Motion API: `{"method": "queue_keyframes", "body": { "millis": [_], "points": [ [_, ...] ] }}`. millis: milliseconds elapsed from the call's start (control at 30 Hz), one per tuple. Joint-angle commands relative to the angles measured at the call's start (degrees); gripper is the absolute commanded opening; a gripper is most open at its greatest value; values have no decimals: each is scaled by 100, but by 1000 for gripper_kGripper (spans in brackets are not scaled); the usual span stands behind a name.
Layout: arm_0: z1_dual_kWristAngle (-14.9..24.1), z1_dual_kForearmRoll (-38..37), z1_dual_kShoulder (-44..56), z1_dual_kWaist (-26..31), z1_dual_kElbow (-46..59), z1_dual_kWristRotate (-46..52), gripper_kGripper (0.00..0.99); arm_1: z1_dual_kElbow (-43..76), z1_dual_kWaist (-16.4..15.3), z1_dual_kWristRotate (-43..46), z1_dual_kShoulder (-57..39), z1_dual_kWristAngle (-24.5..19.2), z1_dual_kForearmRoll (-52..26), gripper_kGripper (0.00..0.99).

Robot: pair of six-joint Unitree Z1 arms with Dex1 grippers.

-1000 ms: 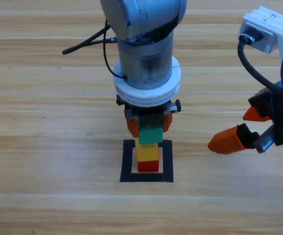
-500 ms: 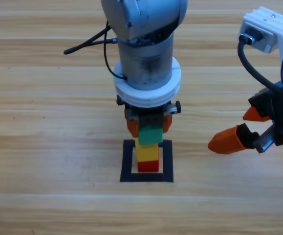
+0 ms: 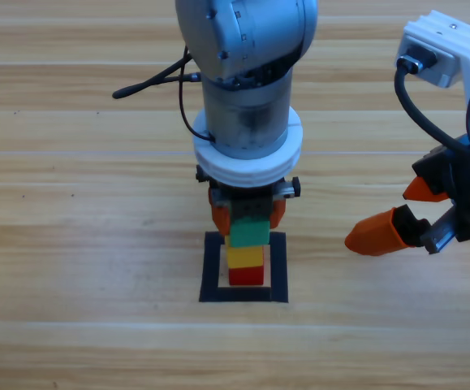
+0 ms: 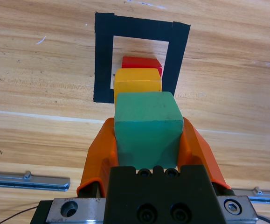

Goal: Stack the blocks in the rectangular block: red at the bottom, yellow in the middle, green on top

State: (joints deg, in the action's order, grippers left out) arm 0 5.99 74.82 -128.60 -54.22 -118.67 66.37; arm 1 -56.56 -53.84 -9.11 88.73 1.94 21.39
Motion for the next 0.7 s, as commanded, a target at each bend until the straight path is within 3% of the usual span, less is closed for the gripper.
{"method": "queue_keyframes", "body": {
  "millis": [33, 700],
  "points": [
    [34, -56, -289, -36, 142, -54, 190, 172, 145, 23, -207, 131, -179, 990],
    [34, -82, -341, 34, 203, -116, 190, 172, 145, 23, -154, 184, -197, 990]
  ]
}}
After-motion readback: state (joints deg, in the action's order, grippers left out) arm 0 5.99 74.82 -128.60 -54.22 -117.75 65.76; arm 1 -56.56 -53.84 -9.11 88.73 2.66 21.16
